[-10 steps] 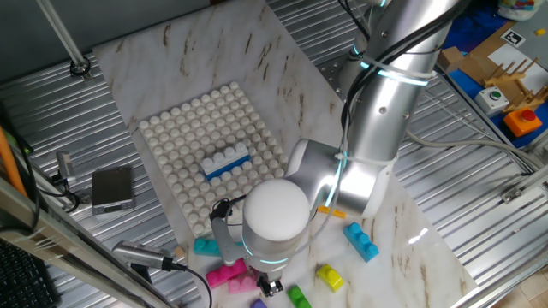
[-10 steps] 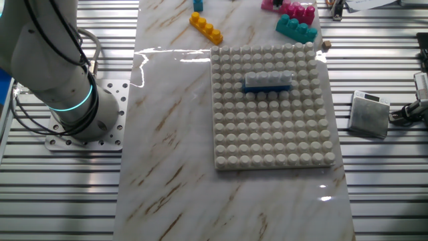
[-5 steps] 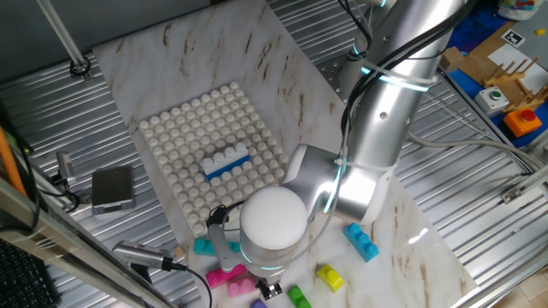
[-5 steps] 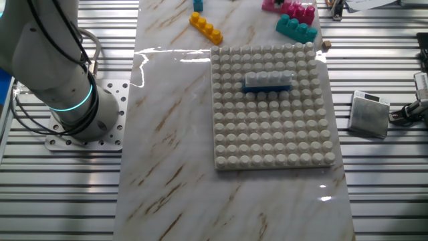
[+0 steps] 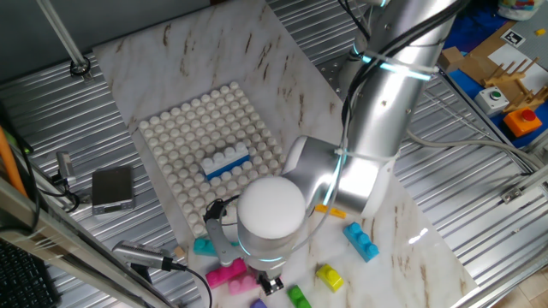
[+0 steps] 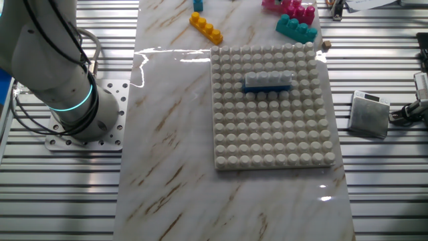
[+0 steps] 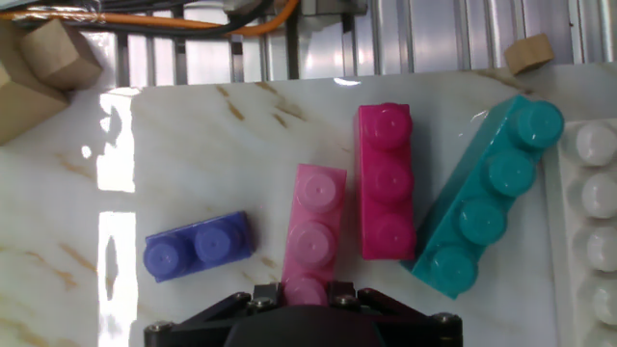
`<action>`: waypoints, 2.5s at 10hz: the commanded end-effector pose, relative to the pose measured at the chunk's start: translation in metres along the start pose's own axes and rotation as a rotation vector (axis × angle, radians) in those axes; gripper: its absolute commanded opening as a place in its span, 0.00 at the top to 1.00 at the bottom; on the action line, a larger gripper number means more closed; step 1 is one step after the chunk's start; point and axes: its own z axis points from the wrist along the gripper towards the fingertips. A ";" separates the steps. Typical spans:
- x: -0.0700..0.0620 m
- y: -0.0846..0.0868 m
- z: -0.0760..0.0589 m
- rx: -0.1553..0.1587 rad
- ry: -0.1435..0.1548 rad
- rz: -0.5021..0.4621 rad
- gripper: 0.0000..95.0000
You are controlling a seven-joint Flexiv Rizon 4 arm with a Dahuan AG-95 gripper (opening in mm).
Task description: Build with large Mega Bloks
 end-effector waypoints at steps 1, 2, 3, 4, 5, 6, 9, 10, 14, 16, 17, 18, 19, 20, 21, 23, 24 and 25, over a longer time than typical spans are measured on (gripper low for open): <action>0.006 0.000 -0.012 -0.005 0.013 -0.012 1.00; 0.008 -0.003 -0.020 -0.010 0.018 -0.021 1.00; 0.011 -0.008 -0.030 -0.020 0.023 -0.030 1.00; 0.015 -0.013 -0.038 -0.024 0.027 -0.041 1.00; 0.019 -0.020 -0.044 -0.031 0.028 -0.057 1.00; 0.021 -0.024 -0.048 -0.036 0.029 -0.067 1.00; 0.033 -0.039 -0.064 -0.054 0.026 -0.104 1.00; 0.036 -0.040 -0.064 -0.054 0.028 -0.106 1.00; 0.036 -0.040 -0.064 -0.043 0.013 -0.133 1.00; 0.036 -0.040 -0.064 -0.033 0.003 -0.102 1.00; 0.036 -0.040 -0.064 -0.035 0.000 -0.096 1.00; 0.035 -0.044 -0.067 -0.039 -0.002 -0.095 1.00; 0.033 -0.059 -0.076 -0.040 0.007 -0.100 1.00; 0.032 -0.078 -0.084 -0.041 0.014 -0.117 1.00; 0.031 -0.099 -0.091 -0.043 0.018 -0.131 1.00; 0.028 -0.131 -0.102 -0.046 0.025 -0.157 1.00; 0.025 -0.160 -0.111 -0.053 0.025 -0.189 1.00; 0.025 -0.166 -0.113 -0.054 0.026 -0.197 1.00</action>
